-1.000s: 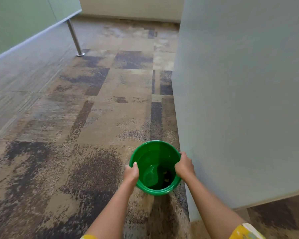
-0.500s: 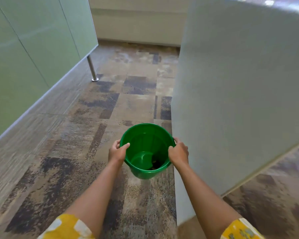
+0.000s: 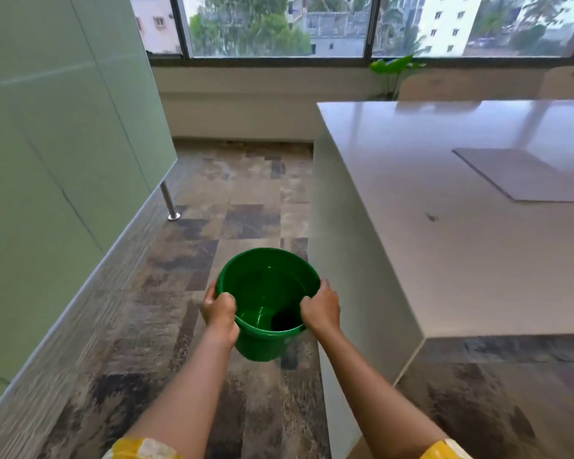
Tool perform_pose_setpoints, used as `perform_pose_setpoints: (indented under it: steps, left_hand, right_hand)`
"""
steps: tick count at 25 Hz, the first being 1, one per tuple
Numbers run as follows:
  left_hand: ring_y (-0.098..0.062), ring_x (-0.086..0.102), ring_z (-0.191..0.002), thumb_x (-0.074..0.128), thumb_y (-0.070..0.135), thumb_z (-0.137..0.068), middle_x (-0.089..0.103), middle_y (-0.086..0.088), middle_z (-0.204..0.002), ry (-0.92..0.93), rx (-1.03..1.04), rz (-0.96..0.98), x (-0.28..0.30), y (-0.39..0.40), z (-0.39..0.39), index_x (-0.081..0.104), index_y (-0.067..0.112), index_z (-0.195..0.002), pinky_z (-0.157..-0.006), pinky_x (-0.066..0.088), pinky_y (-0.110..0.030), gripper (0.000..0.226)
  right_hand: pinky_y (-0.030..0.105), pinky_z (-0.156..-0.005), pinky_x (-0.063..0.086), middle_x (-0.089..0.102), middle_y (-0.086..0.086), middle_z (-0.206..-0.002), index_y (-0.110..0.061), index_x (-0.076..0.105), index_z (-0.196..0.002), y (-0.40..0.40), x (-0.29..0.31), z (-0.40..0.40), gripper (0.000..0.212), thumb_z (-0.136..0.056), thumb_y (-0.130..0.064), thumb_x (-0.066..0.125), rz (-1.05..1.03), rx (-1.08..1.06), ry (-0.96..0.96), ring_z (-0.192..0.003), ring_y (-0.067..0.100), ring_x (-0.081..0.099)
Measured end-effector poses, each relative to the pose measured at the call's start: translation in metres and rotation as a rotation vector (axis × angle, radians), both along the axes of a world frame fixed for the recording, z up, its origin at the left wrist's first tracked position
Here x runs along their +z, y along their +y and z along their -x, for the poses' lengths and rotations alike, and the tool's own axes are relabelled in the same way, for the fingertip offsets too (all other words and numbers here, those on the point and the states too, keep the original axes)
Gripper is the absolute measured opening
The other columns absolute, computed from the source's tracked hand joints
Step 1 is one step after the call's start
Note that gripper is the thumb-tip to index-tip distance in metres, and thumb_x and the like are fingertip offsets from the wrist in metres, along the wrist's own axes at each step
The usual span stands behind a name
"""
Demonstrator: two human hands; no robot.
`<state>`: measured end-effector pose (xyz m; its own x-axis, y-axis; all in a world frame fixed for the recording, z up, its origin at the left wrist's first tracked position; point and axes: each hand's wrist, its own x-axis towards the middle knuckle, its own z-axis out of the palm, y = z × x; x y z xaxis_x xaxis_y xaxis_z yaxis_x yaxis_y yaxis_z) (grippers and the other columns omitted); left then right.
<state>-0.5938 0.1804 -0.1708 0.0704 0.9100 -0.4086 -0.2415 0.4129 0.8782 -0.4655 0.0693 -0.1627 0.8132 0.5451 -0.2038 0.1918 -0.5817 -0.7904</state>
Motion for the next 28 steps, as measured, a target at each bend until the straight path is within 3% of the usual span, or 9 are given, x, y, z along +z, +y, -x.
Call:
perform_pose_setpoints:
  steps: [3, 6, 8, 11, 15, 17, 21, 24, 28]
  left_hand:
    - [-0.035, 0.062, -0.112, 0.03, -0.021, -0.077, 0.066, -0.017, -0.12, 0.038, 0.007, -0.014, 0.036, 0.006, -0.008, 0.066, 0.016, -0.125, -0.098, 0.053, -0.052, 0.071]
    - [-0.032, 0.062, -0.112, 0.03, -0.02, -0.078, 0.067, -0.013, -0.116, 0.062, -0.009, -0.025, 0.062, 0.009, -0.019, 0.068, 0.019, -0.118, -0.098, 0.053, -0.05, 0.067]
    - [-0.03, 0.063, -0.11, 0.031, -0.018, -0.079, 0.067, -0.011, -0.115, 0.069, -0.023, -0.045, 0.076, 0.008, -0.029, 0.069, 0.02, -0.115, -0.097, 0.054, -0.048, 0.065]
    - [-0.029, 0.064, -0.108, 0.035, -0.017, -0.082, 0.069, -0.011, -0.115, 0.046, -0.043, -0.053, 0.086, 0.009, -0.046, 0.071, 0.018, -0.116, -0.095, 0.056, -0.048, 0.061]
    - [-0.029, 0.066, -0.107, 0.036, -0.02, -0.081, 0.069, -0.009, -0.11, 0.043, -0.069, -0.041, 0.089, -0.001, -0.075, 0.072, 0.021, -0.108, -0.093, 0.057, -0.047, 0.061]
    - [-0.03, 0.066, -0.106, 0.035, -0.021, -0.08, 0.069, -0.009, -0.108, 0.027, -0.089, -0.043, 0.091, -0.003, -0.086, 0.071, 0.023, -0.104, -0.093, 0.056, -0.049, 0.062]
    - [-0.03, 0.065, -0.109, 0.033, -0.021, -0.079, 0.069, -0.011, -0.113, 0.031, -0.078, -0.054, 0.096, -0.003, -0.1, 0.072, 0.023, -0.101, -0.096, 0.055, -0.049, 0.063]
    - [-0.03, 0.065, -0.106, 0.031, -0.021, -0.076, 0.068, -0.013, -0.116, 0.056, -0.087, -0.061, 0.102, -0.004, -0.102, 0.071, 0.019, -0.112, -0.094, 0.055, -0.048, 0.067]
    - [-0.031, 0.062, -0.102, 0.028, -0.023, -0.068, 0.066, -0.007, -0.095, 0.087, -0.106, -0.054, 0.114, 0.001, -0.105, 0.071, 0.019, -0.108, -0.084, 0.056, -0.046, 0.072]
  right_hand:
    - [0.04, -0.118, 0.024, 0.019, 0.014, -0.16, -0.009, 0.012, -0.157, 0.005, 0.032, 0.013, 0.073, -0.094, -0.015, 0.049, -0.018, -0.032, 0.019, -0.145, 0.032, 0.026]
    - [0.043, -0.121, 0.0, 0.004, 0.017, -0.164, -0.001, 0.009, -0.156, 0.014, 0.057, 0.022, 0.073, -0.097, -0.025, 0.046, 0.038, -0.044, -0.07, -0.151, 0.034, 0.0]
    - [0.043, -0.121, -0.002, 0.002, 0.018, -0.164, 0.002, 0.009, -0.155, 0.018, 0.079, 0.025, 0.073, -0.099, -0.027, 0.044, 0.03, -0.016, -0.083, -0.151, 0.035, -0.005]
    - [0.036, -0.12, 0.016, 0.017, 0.015, -0.161, 0.001, 0.026, -0.152, 0.016, 0.12, 0.012, 0.064, -0.1, -0.029, 0.049, -0.185, 0.019, -0.043, -0.149, 0.031, 0.017]
    - [0.006, -0.089, 0.036, 0.048, 0.011, -0.14, -0.004, 0.054, -0.135, -0.016, 0.169, -0.044, 0.04, -0.1, -0.023, 0.053, -0.398, -0.078, -0.125, -0.108, 0.015, 0.057]
    - [-0.003, -0.077, 0.034, 0.048, 0.009, -0.135, -0.004, 0.06, -0.129, -0.041, 0.18, -0.079, 0.033, -0.099, -0.019, 0.053, -0.448, -0.163, -0.216, -0.094, 0.006, 0.056]
    - [0.006, -0.09, 0.022, 0.048, 0.014, -0.134, -0.004, 0.064, -0.122, -0.09, 0.175, -0.155, 0.028, -0.099, -0.012, 0.051, -0.376, -0.293, -0.384, -0.117, 0.02, 0.053]
    - [0.004, -0.084, 0.022, 0.048, 0.016, -0.133, -0.003, 0.064, -0.119, -0.112, 0.159, -0.2, 0.027, -0.098, -0.009, 0.048, -0.323, -0.342, -0.368, -0.118, 0.028, 0.054]
    - [0.009, -0.089, 0.027, 0.045, 0.017, -0.136, -0.003, 0.061, -0.122, -0.12, 0.144, -0.238, 0.029, -0.1, -0.01, 0.044, -0.264, -0.28, -0.33, -0.118, 0.029, 0.053]
